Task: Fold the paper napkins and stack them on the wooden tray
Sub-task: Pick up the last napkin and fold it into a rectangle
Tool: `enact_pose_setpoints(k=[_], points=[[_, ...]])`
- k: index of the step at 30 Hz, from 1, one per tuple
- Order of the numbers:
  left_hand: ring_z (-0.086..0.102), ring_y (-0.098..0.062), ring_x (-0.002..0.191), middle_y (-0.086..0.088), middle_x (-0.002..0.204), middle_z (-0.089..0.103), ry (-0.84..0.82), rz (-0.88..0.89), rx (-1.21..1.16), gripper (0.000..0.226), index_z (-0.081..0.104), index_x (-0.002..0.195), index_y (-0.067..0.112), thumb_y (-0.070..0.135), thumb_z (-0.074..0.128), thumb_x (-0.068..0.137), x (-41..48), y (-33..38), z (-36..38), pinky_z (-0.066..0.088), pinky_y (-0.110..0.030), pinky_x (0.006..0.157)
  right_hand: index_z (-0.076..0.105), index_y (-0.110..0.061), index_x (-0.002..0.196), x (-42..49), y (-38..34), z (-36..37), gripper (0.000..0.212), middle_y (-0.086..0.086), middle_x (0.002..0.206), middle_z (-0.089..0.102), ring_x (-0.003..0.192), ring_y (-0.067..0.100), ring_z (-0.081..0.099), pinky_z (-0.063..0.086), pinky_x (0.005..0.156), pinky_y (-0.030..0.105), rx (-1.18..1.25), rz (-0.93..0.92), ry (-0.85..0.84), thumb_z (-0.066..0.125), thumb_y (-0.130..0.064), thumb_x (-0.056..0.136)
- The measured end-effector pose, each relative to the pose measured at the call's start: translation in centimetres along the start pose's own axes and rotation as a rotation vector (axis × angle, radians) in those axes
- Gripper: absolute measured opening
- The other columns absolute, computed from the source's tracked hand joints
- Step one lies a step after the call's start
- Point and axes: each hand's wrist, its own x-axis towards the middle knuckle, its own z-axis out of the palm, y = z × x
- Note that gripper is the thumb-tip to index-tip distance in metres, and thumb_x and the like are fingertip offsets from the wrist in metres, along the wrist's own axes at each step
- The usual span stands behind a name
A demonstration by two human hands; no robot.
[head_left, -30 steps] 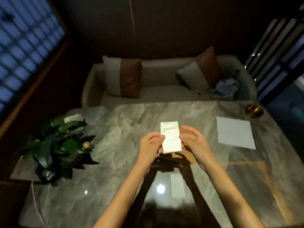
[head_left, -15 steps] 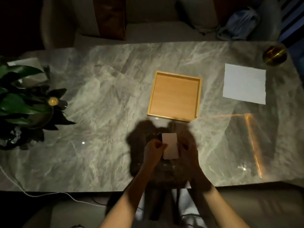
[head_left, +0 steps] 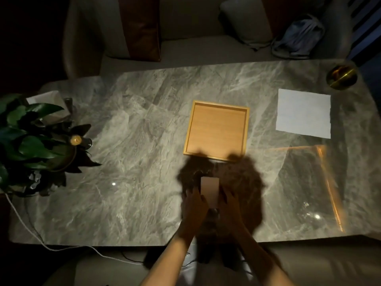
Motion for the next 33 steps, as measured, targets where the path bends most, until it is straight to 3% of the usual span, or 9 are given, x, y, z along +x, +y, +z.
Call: enact_pose_setpoints(k=[3,5,7,10,15,20,24,30,33], points=[[0.053,-0.03,0.124,-0.014,0.133,0.058,0.101,0.149,0.127,0.034,0.056,0.133,0.008,0.016,0.049,0.101,0.0,2.9,-0.4,0.046,-0.038,0.1,0.054,-0.01,0.139,0.7,-1.4,-2.6,0.038,0.022,0.139,0.056,0.13,0.036,0.052,0.036,0.114,0.052,0.016,0.067,0.061,0.048,-0.023,0.104],[0.057,-0.03,0.125,-0.014,0.131,0.064,0.144,0.276,0.101,0.031,0.064,0.128,0.006,0.014,0.05,0.101,0.8,6.5,-0.7,0.042,-0.035,0.107,0.052,-0.015,0.138,1.9,-3.9,-6.2,0.036,0.022,0.137,0.059,0.131,0.037,0.054,0.036,0.116,0.049,0.008,0.266,0.335,0.051,-0.023,0.103],[0.063,-0.025,0.118,-0.008,0.122,0.072,0.161,0.376,0.123,0.027,0.071,0.117,0.013,0.018,0.049,0.103,2.3,11.0,-0.9,0.044,-0.034,0.105,0.059,-0.008,0.132,2.3,-4.8,-11.9,0.036,0.02,0.126,0.066,0.123,0.037,0.062,0.044,0.109,0.037,0.015,0.4,0.34,0.058,-0.023,0.1],[0.063,-0.028,0.111,-0.007,0.113,0.072,0.171,0.455,0.219,0.028,0.07,0.11,0.015,0.021,0.044,0.103,4.5,18.7,-0.4,0.045,-0.037,0.097,0.064,-0.001,0.126,6.8,-2.5,-19.2,0.031,0.022,0.127,0.066,0.126,0.037,0.057,0.035,0.103,0.027,0.064,0.122,0.204,0.059,-0.014,0.098],[0.068,-0.036,0.097,-0.018,0.1,0.073,0.089,0.35,0.017,0.02,0.062,0.078,0.016,0.012,0.052,0.095,8.5,30.1,2.5,0.051,-0.037,0.078,0.071,0.001,0.111,15.5,-2.6,-31.1,0.03,0.024,0.114,0.071,0.112,0.04,0.064,0.05,0.095,0.042,0.014,0.159,0.421,0.058,-0.023,0.098],[0.058,-0.036,0.118,-0.02,0.125,0.06,0.144,0.094,0.016,0.031,0.059,0.12,0.002,0.02,0.053,0.096,13.5,36.0,7.2,0.051,-0.045,0.098,0.069,-0.006,0.114,22.2,-0.5,-37.3,0.026,0.018,0.113,0.069,0.108,0.038,0.065,0.051,0.09,0.036,-0.129,0.13,0.316,0.053,-0.016,0.095],[0.05,-0.034,0.123,-0.018,0.133,0.048,0.19,-0.004,0.067,0.045,0.05,0.129,0.005,0.036,0.058,0.097,15.5,37.5,11.1,0.049,-0.045,0.098,0.07,-0.009,0.111,25.4,1.5,-39.1,0.03,0.018,0.112,0.07,0.105,0.037,0.065,0.054,0.094,0.045,-0.284,0.124,0.245,0.054,-0.026,0.093],[0.047,-0.029,0.113,-0.013,0.122,0.044,0.258,0.103,0.05,0.024,0.06,0.106,0.006,0.025,0.06,0.093,15.9,37.2,14.3,0.049,-0.037,0.098,0.068,-0.007,0.111,26.1,3.0,-38.1,0.036,0.015,0.112,0.07,0.107,0.035,0.064,0.049,0.095,0.04,-0.352,0.126,0.263,0.055,-0.037,0.096],[0.054,-0.025,0.086,-0.011,0.092,0.052,0.141,0.137,-0.398,0.017,0.056,0.077,0.007,0.013,0.064,0.09,15.2,37.0,12.1,0.052,-0.036,0.077,0.069,-0.002,0.109,25.2,2.9,-37.8,0.03,0.009,0.104,0.072,0.099,0.026,0.067,0.048,0.085,0.031,-0.125,0.136,0.089,0.066,-0.028,0.094]])
